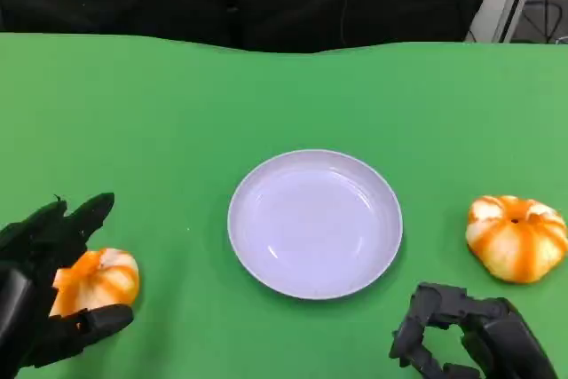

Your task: Grasp the bread from the table and place it into the plate.

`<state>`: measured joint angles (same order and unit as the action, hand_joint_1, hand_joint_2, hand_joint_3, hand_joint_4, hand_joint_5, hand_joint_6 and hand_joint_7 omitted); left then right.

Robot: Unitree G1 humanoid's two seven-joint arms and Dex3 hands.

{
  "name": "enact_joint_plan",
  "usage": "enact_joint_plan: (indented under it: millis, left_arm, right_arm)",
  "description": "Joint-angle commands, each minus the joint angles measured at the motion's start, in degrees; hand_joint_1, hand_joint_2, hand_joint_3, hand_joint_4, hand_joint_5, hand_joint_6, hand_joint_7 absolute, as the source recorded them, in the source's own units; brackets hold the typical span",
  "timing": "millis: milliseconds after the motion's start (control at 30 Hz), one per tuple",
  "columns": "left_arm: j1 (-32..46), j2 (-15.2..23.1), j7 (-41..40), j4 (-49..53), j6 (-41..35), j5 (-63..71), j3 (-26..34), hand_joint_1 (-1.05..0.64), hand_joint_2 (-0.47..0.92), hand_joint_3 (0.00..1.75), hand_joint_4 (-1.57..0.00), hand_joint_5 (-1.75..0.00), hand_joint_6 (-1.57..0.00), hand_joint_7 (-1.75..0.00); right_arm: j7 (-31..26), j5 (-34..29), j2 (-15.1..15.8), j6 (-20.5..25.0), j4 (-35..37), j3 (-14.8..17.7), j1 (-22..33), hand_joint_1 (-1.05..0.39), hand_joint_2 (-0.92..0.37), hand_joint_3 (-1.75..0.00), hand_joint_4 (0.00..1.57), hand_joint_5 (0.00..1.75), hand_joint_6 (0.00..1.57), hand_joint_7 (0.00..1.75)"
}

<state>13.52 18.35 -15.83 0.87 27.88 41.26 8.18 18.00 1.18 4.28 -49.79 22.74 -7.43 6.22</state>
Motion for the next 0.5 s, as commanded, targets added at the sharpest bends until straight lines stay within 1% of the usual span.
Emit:
enact_joint_plan:
  millis: [33, 300, 500]
  left_arm:
    - [-0.3, 2.2, -1.3, 2.0, -0.6, -0.8, -1.0, -0.86, 0.92, 0.20, -0.50, -0.03, -0.46, -0.01]
    - [-1.1, 3.7, -0.3, 4.3, -1.6, -2.7, -2.8, -0.87, 0.92, 0.21, -0.50, -0.02, -0.46, -0.01]
    - [-1.7, 5.0, 0.8, 5.7, -4.1, -2.7, -4.7, -0.88, 0.92, 0.22, -0.50, -0.01, -0.48, -0.01]
  right_arm:
    - [-0.1, 0.8, 0.4, 0.0, -0.6, 0.3, 0.3, -0.23, -0.66, -0.82, 0.80, 1.58, 0.81, 1.30]
    - [0.1, 1.0, 0.5, -0.2, -0.4, 0.3, 0.2, -0.21, -0.66, -0.84, 0.80, 1.57, 0.81, 1.29]
    - [-0.1, 0.8, 0.5, 0.0, -0.8, 0.3, 0.4, -0.23, -0.66, -0.82, 0.80, 1.58, 0.81, 1.29]
